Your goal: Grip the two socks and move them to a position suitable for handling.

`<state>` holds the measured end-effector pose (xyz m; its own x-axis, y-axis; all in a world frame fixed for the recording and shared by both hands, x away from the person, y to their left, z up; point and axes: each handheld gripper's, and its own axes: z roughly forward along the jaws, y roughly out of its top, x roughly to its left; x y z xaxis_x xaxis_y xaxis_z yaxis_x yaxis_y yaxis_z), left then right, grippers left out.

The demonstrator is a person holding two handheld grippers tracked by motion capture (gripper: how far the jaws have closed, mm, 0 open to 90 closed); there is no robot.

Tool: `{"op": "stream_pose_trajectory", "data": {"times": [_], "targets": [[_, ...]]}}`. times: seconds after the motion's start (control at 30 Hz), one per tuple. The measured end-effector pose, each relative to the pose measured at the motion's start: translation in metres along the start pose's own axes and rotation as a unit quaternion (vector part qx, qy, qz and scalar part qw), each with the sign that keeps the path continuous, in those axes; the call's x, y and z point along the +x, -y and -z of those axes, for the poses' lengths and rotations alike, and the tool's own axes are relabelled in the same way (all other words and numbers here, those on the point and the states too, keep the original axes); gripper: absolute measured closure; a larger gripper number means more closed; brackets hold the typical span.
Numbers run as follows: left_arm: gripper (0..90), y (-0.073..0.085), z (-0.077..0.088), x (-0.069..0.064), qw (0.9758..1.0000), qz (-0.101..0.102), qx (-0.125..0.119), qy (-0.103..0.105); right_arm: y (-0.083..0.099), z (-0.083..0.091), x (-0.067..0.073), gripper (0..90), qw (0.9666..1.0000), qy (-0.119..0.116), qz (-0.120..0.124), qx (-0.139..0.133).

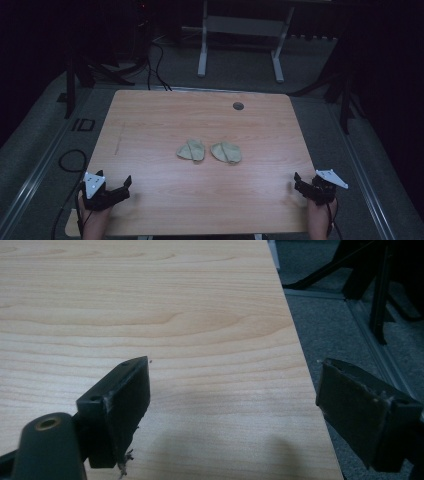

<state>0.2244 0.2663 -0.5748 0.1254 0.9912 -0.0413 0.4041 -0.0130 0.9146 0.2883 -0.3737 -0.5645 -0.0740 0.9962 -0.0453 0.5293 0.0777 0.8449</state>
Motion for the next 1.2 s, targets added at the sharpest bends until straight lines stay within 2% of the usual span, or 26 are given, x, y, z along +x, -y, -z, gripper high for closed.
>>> {"op": "stream_pose_trajectory", "data": {"times": [0.13, 0.23, 0.3, 0.33, 0.37, 0.43, 0.5, 0.57, 0.6, 0.67, 0.9, 0.93, 0.97, 1.13, 1.2], "targets": [[1.5, 0.000, 0.000, -0.002, 1.0000, -0.006, -0.002, -0.003, -0.001, 0.000, 0.000, 14.2, 0.9999, -0.009, 0.001, 0.006], [1.5, 0.000, 0.000, -0.002, 1.0000, 0.006, -0.006, 0.003, -0.004, 0.002, 0.001, 14.2, 0.9997, -0.018, 0.003, 0.019], [1.5, 0.000, 0.000, -0.003, 1.0000, 0.006, 0.001, 0.006, -0.006, 0.005, 0.003, 14.2, 0.9991, -0.035, -0.008, 0.022], [1.5, 0.000, 0.000, -0.003, 1.0000, -0.001, -0.002, 0.007, -0.008, 0.006, 0.005, 14.1, 0.9985, -0.042, -0.012, 0.032], [1.5, 0.000, 0.000, -0.004, 0.9999, -0.010, -0.001, 0.008, -0.009, 0.007, 0.006, 14.1, 0.9984, -0.044, -0.008, 0.033], [1.5, -0.001, 0.000, -0.004, 0.9999, -0.004, -0.002, 0.016, -0.012, 0.009, 0.010, 14.0, 0.9988, -0.044, -0.004, 0.022], [1.5, 0.000, -0.001, -0.003, 0.9998, -0.001, -0.003, 0.021, -0.014, 0.007, 0.013, 13.9, 0.9978, -0.062, -0.001, 0.023], [1.5, 0.000, -0.001, -0.003, 0.9997, -0.011, -0.001, 0.021, -0.013, 0.006, 0.016, 13.9, 0.9979, -0.062, 0.009, 0.019], [1.5, 0.000, -0.002, -0.004, 0.9997, -0.013, 0.002, 0.019, -0.013, 0.005, 0.018, 13.9, 0.9972, -0.071, 0.011, 0.021], [1.5, 0.000, -0.002, -0.005, 0.9998, -0.015, 0.007, 0.014, -0.015, 0.002, 0.023, 13.9, 0.9956, -0.088, 0.017, 0.027], [1.5, 0.000, -0.002, -0.008, 0.9995, -0.015, 0.008, 0.027, -0.029, -0.005, 0.048, 13.8, 0.9906, -0.124, 0.050, 0.027], [1.5, 0.000, -0.002, -0.008, 0.9995, -0.015, 0.008, 0.027, -0.029, -0.005, 0.048, 13.8, 0.9906, -0.124, 0.050, 0.027], [1.5, 0.000, -0.002, -0.008, 0.9995, -0.011, 0.007, 0.027, -0.034, -0.008, 0.054, 13.7, 0.9889, -0.137, 0.050, 0.029], [1.5, -0.001, 0.000, -0.008, 0.9996, 0.000, 0.004, 0.027, -0.046, -0.015, 0.068, 13.5, 0.9846, -0.165, 0.041, 0.041], [1.5, -0.002, 0.000, -0.009, 0.9997, 0.003, 0.002, 0.026, -0.051, -0.018, 0.077, 13.6, 0.9858, -0.155, 0.038, 0.052]]}}
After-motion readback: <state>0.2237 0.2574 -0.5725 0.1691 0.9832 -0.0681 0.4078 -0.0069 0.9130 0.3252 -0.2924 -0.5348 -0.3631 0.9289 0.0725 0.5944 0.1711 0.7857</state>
